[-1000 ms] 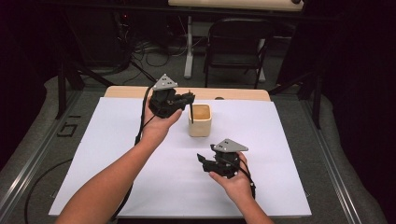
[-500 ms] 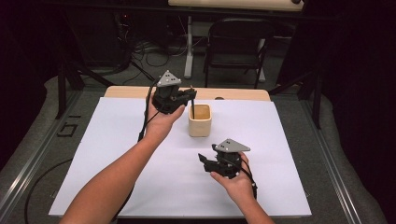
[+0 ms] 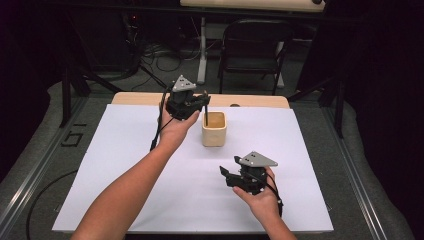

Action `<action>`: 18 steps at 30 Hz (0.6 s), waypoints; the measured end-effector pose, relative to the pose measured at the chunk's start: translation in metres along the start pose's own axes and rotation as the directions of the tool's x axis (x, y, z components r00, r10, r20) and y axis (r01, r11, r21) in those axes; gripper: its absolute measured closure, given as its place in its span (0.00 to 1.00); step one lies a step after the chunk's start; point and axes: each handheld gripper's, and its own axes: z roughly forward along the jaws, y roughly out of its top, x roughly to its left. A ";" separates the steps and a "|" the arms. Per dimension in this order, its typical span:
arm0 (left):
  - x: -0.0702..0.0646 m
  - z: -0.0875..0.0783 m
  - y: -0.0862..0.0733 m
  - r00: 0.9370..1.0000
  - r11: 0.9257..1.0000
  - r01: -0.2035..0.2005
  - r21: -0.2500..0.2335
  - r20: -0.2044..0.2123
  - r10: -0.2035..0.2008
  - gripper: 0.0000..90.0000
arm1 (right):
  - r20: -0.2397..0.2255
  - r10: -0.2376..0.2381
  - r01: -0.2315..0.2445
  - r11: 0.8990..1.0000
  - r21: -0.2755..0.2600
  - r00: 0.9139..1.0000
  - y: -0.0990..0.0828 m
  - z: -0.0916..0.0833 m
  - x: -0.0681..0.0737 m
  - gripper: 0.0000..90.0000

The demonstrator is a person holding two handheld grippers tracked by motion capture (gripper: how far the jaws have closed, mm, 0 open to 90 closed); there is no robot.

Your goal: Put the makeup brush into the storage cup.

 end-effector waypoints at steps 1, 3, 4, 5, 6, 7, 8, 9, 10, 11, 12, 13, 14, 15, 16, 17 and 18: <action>0.000 0.000 0.000 1.000 1.000 0.000 0.000 0.000 0.000 0.93 | 0.000 0.000 0.000 1.000 0.000 1.000 0.000 0.000 0.000 0.41; 0.000 0.003 -0.001 1.000 1.000 -0.002 0.007 -0.004 0.002 0.93 | 0.002 0.004 -0.004 1.000 -0.007 1.000 -0.001 -0.001 -0.002 0.41; 0.000 0.005 -0.002 1.000 1.000 -0.001 0.012 -0.006 0.001 0.93 | 0.000 0.008 -0.008 1.000 -0.007 1.000 -0.002 -0.001 -0.002 0.41; 0.000 0.007 -0.002 1.000 1.000 -0.003 0.017 -0.007 0.003 0.93 | 0.002 0.012 -0.012 1.000 -0.006 1.000 -0.002 -0.001 -0.002 0.41; 0.000 0.008 -0.003 1.000 1.000 -0.003 0.017 -0.008 0.003 0.93 | 0.004 0.010 -0.010 1.000 -0.010 1.000 -0.003 0.000 -0.002 0.41; 0.000 0.009 -0.003 1.000 1.000 -0.003 0.019 -0.008 0.004 0.93 | 0.003 0.009 -0.009 1.000 -0.008 1.000 -0.003 0.000 -0.002 0.41; 0.001 0.010 -0.004 1.000 1.000 -0.006 0.022 -0.008 0.006 0.93 | 0.003 0.007 -0.007 1.000 -0.006 1.000 -0.004 0.000 -0.002 0.41; 0.000 0.011 -0.004 1.000 1.000 -0.003 0.024 -0.009 0.003 0.93 | 0.001 0.008 -0.008 1.000 -0.003 1.000 -0.004 0.000 -0.002 0.41; 0.001 0.012 -0.004 1.000 1.000 -0.005 0.027 -0.008 0.005 0.93 | 0.001 0.004 -0.004 1.000 -0.005 1.000 -0.004 0.000 -0.001 0.41; 0.001 0.013 -0.005 1.000 1.000 -0.006 0.030 -0.008 0.006 0.93 | 0.001 0.006 -0.006 1.000 -0.005 1.000 -0.005 0.001 -0.001 0.41; 0.001 0.014 -0.005 1.000 1.000 -0.004 0.031 -0.009 0.005 0.93 | 0.001 0.003 -0.003 1.000 -0.003 1.000 -0.005 0.001 -0.001 0.41; 0.001 0.015 -0.006 1.000 0.999 -0.002 0.033 -0.007 0.002 0.93 | 0.001 0.003 -0.003 1.000 -0.003 1.000 -0.005 0.001 0.000 0.41; 0.001 0.016 -0.006 1.000 0.999 0.001 0.036 -0.006 0.000 0.93 | 0.002 0.000 0.000 1.000 -0.011 1.000 -0.006 0.002 0.000 0.41; 0.002 0.016 -0.006 1.000 0.999 0.001 0.038 -0.006 -0.001 0.93 | 0.003 -0.001 0.001 1.000 -0.009 1.000 -0.006 0.002 0.000 0.41; 0.002 0.017 -0.007 1.000 0.999 0.000 0.040 -0.007 0.000 0.93 | 0.003 -0.006 0.006 1.000 0.016 1.000 -0.005 0.001 0.000 0.41; 0.002 0.017 -0.007 1.000 0.999 0.000 0.042 -0.006 0.000 0.93 | 0.000 -0.004 0.004 1.000 0.004 1.000 -0.006 0.002 0.000 0.41; 0.002 0.018 -0.007 1.000 0.999 0.000 0.043 -0.004 0.000 0.93 | 0.003 -0.006 0.006 1.000 0.019 1.000 -0.005 0.001 0.000 0.41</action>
